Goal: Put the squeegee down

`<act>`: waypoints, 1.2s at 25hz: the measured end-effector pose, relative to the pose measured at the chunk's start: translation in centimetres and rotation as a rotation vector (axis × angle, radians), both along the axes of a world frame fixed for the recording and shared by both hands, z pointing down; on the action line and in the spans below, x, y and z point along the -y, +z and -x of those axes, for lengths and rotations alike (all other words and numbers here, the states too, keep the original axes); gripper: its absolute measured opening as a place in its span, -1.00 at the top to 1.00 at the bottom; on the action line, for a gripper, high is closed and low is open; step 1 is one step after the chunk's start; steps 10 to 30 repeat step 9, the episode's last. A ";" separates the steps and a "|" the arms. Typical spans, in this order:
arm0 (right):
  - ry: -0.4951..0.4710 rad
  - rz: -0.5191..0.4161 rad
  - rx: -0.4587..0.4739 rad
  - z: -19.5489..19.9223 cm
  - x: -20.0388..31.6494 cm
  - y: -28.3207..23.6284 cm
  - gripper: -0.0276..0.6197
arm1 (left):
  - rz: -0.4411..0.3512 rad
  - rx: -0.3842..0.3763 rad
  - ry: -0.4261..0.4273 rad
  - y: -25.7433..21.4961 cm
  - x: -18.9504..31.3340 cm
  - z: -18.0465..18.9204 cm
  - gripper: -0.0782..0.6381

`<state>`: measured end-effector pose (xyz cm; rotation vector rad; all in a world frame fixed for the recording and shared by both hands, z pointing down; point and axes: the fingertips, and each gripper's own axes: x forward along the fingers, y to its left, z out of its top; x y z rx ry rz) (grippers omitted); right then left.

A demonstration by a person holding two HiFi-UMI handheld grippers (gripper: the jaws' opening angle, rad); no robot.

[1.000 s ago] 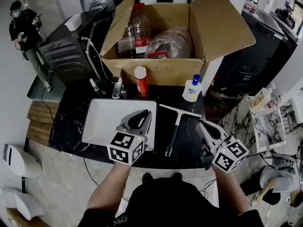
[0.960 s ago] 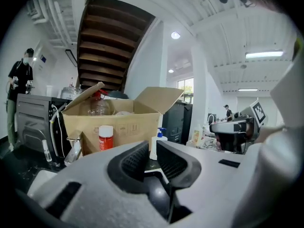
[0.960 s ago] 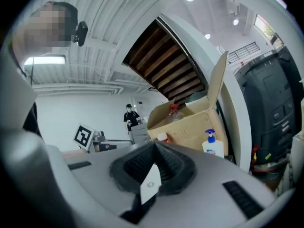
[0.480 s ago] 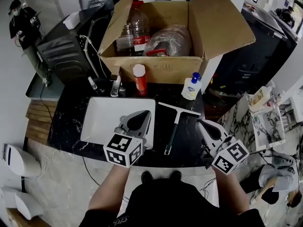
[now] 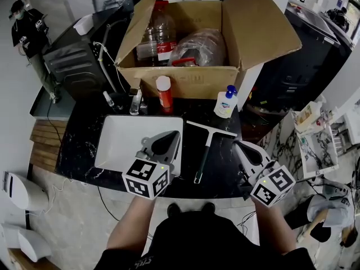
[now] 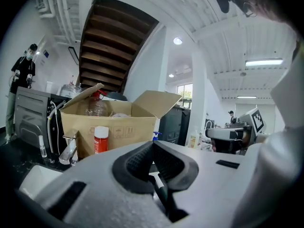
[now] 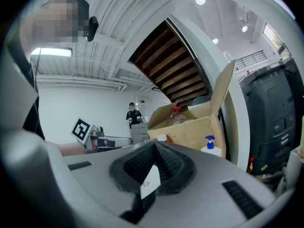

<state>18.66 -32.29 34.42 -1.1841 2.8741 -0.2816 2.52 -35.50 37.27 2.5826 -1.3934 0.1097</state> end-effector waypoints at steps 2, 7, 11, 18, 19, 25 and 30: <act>0.001 0.002 -0.004 -0.1 -0.1 0.1 0.91 | 0.001 -0.006 0.004 0.0 0.0 -0.2 0.76; -0.002 0.021 -0.016 -0.1 -0.1 0.7 0.91 | 0.001 0.006 -0.004 0.1 0.1 -0.4 0.76; -0.004 0.032 -0.024 0.0 -0.2 1.0 0.91 | 0.002 0.013 -0.007 0.1 0.1 -0.4 0.76; -0.004 0.032 -0.024 0.0 -0.2 1.0 0.91 | 0.002 0.013 -0.007 0.1 0.1 -0.4 0.76; -0.004 0.032 -0.024 0.0 -0.2 1.0 0.91 | 0.002 0.013 -0.007 0.1 0.1 -0.4 0.76; -0.004 0.032 -0.024 0.0 -0.2 1.0 0.91 | 0.002 0.013 -0.007 0.1 0.1 -0.4 0.76; -0.004 0.032 -0.024 0.0 -0.2 1.0 0.91 | 0.002 0.013 -0.007 0.1 0.1 -0.4 0.76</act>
